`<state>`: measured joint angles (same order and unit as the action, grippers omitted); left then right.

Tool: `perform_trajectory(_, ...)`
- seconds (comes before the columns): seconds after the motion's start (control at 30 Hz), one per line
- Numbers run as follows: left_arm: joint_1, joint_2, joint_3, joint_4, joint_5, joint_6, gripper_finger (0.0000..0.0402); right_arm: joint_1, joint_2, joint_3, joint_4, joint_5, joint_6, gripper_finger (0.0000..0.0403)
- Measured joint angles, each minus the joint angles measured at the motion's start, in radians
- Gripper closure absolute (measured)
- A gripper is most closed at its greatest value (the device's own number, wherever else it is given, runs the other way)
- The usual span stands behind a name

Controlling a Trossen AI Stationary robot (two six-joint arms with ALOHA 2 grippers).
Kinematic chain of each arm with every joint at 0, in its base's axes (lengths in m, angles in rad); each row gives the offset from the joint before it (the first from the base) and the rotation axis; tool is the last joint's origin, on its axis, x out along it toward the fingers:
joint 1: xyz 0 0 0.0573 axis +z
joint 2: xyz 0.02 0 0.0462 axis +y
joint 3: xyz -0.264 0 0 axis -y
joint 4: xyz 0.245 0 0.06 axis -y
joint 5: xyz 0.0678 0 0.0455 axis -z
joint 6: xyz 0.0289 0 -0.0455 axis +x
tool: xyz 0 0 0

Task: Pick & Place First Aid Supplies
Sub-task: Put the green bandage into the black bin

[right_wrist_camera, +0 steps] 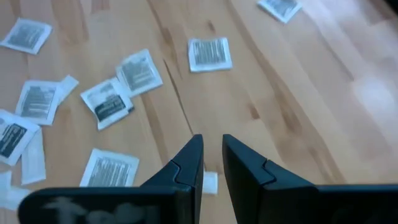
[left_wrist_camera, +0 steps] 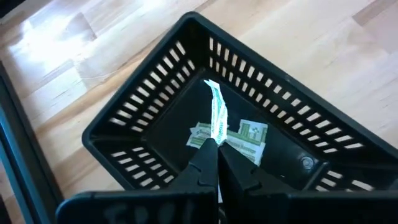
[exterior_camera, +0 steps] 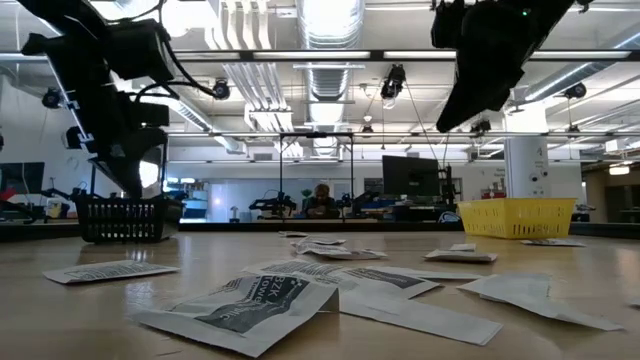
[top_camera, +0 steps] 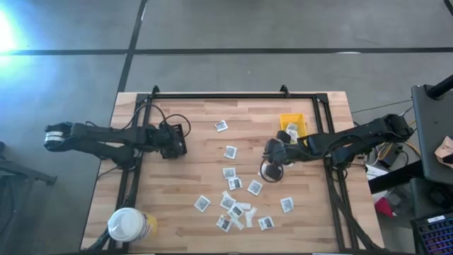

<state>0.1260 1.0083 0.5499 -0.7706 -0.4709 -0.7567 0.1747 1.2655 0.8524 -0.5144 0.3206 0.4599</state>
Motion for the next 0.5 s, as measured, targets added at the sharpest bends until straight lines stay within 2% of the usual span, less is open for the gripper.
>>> perform_trajectory(0.17, 0.002, 0.029, 0.0, 0.01, 0.001, 0.0, 0.0401, 0.035, 0.0, -0.002, 0.025, 0.069, 0.0, 0.0346)
perform_trajectory(0.5, 0.002, 0.038, 0.0, 0.011, 0.002, 0.009, 0.0389, 0.038, 0.0, -0.006, 0.024, 0.073, 0.0, 0.0346)
